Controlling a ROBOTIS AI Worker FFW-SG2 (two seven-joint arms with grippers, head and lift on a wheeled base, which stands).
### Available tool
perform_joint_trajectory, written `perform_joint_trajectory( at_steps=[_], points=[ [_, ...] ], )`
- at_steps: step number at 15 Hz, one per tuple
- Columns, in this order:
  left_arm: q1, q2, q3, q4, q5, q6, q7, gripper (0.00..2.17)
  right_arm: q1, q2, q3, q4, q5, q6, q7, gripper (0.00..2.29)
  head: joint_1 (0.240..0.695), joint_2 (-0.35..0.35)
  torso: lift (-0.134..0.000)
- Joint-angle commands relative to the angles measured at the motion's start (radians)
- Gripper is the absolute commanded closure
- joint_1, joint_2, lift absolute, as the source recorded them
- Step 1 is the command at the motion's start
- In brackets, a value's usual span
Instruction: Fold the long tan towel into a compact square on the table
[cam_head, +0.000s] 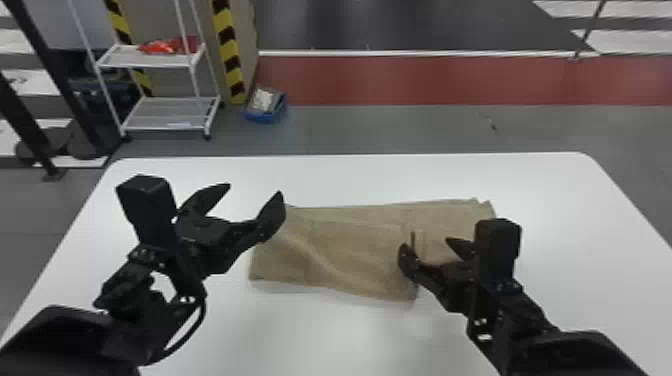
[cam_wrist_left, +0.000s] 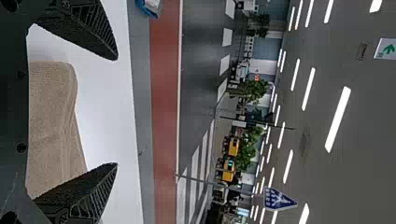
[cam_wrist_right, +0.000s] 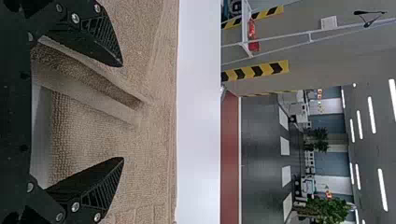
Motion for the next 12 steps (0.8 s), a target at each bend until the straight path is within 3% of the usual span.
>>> perform_joint_trajectory(
  at_steps=[1, 12],
  points=[
    [0.012, 0.002, 0.008, 0.008, 0.008, -0.005, 0.000, 0.08, -0.030, 0.002, 0.006, 0.020, 0.001, 0.044, 0.003, 0.20, 0.695, 0.023, -0.125],
    [0.022, 0.002, 0.008, 0.011, 0.013, -0.005, -0.002, 0.08, -0.061, 0.002, 0.036, 0.053, 0.011, 0.069, 0.021, 0.35, 0.695, 0.050, -0.125]
  ],
)
